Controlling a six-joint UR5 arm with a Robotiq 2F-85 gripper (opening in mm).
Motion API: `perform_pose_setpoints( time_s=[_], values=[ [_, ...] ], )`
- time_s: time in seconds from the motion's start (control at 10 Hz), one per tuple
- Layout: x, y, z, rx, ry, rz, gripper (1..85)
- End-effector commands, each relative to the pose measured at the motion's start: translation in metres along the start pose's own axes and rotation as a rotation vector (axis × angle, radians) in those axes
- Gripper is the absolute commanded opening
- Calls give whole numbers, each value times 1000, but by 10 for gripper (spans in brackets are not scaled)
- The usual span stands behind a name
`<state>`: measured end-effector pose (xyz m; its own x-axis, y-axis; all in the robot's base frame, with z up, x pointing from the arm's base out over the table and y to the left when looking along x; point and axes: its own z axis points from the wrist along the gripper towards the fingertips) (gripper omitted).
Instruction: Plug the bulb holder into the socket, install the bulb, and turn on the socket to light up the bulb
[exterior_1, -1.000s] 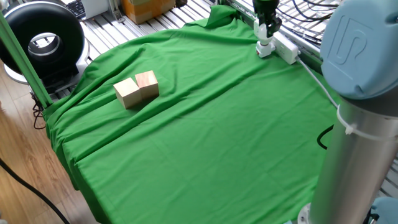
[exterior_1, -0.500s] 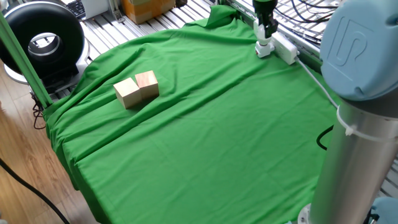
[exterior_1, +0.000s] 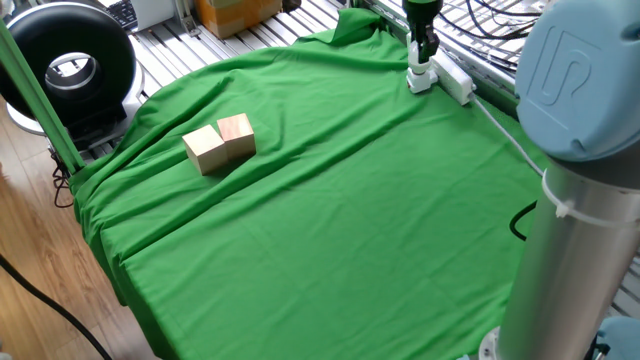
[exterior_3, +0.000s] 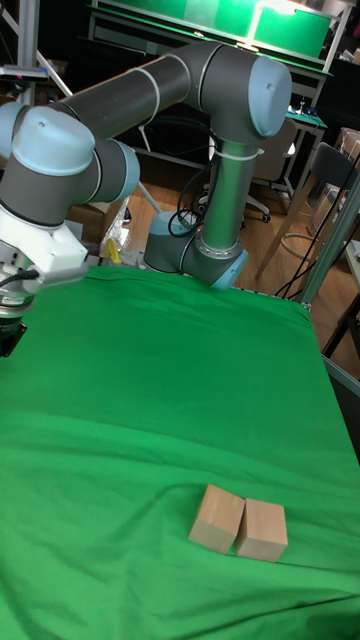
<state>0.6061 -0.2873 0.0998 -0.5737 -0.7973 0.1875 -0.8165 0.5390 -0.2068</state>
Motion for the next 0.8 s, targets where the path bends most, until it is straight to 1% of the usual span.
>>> perform_pose_setpoints(
  time_s=[0.0,0.2,0.4,0.5,0.7],
  values=[
    [-4,-3,-1,9,-20,128,10],
    [-4,-9,0,30,-22,179,10],
    [-3,-11,0,40,-19,247,10],
    [-1,-14,0,51,-12,278,10],
    [1,-10,1,41,0,327,10]
  ],
)
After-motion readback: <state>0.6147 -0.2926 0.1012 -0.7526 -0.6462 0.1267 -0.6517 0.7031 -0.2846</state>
